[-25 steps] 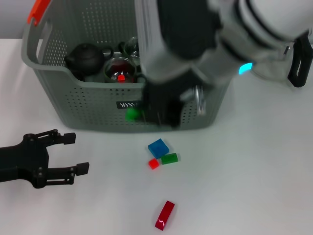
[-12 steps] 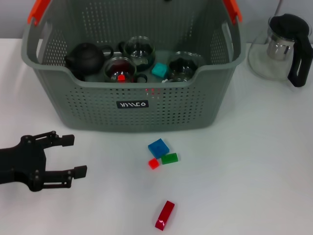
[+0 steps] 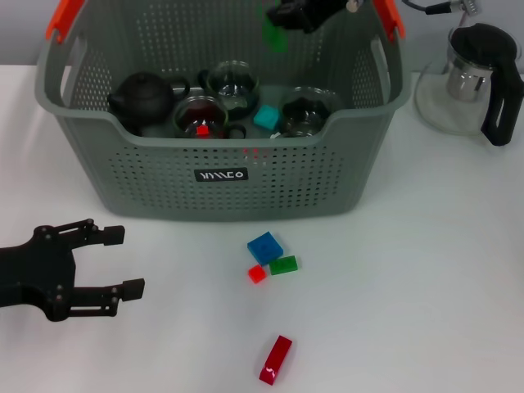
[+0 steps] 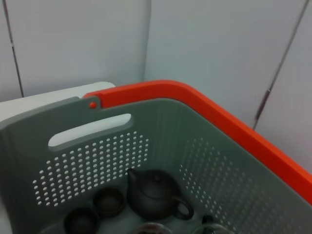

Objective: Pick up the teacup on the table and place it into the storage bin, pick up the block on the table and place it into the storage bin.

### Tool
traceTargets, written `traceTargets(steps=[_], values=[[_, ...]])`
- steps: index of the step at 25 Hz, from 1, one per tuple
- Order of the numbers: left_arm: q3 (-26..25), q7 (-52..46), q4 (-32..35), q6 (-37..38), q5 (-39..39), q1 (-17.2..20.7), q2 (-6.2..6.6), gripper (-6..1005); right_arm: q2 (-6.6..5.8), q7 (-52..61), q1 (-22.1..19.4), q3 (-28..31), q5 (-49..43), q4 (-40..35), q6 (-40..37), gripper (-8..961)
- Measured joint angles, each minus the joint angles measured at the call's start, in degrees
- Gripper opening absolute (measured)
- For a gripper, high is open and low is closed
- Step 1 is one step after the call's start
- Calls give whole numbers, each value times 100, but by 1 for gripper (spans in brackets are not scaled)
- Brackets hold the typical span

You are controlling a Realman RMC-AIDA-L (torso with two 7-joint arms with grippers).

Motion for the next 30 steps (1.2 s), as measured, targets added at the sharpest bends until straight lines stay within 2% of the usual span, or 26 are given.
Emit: traceTargets(steps=[4, 7, 10, 15, 18, 21, 23, 28, 29, 30], values=[[-25, -23, 1, 48, 94, -23, 14, 886, 0, 25, -15, 4, -117, 10, 20, 197], [-25, -26, 1, 63, 122, -26, 17, 886, 61, 18, -59, 4, -245, -167, 41, 322], [-29, -27, 1, 65, 124, -27, 17, 885, 135, -54, -221, -25, -151, -707, -221, 447], [-34, -27, 1, 54, 124, -22, 17, 885, 169, -635, -698, -174, 608, -1765, -1405, 653], [-35, -16, 1, 32, 124, -16, 17, 885, 164, -1080, -913, -230, 845, -2120, -2363, 879], [-36, 4, -3, 14, 123, -5, 11, 885, 159, -1352, -1011, -357, 837, -2112, -3208, 897], [-39, 6, -19, -16, 123, -2, 7, 885, 161, -1430, -1051, -535, 829, -1965, -3446, 909], [-55, -33, -55, -31, 76, -18, -8, 885, 174, -1586, -1069, -1557, 806, -1417, -3318, 939], [-59, -59, -60, -36, 74, -31, -13, 885, 179, -1615, -1006, -2070, 748, -1216, -3089, 939], [-63, -96, -71, -46, 73, -44, -15, 885, 179, -1615, -1006, -2070, 748, -1216, -3089, 939]])
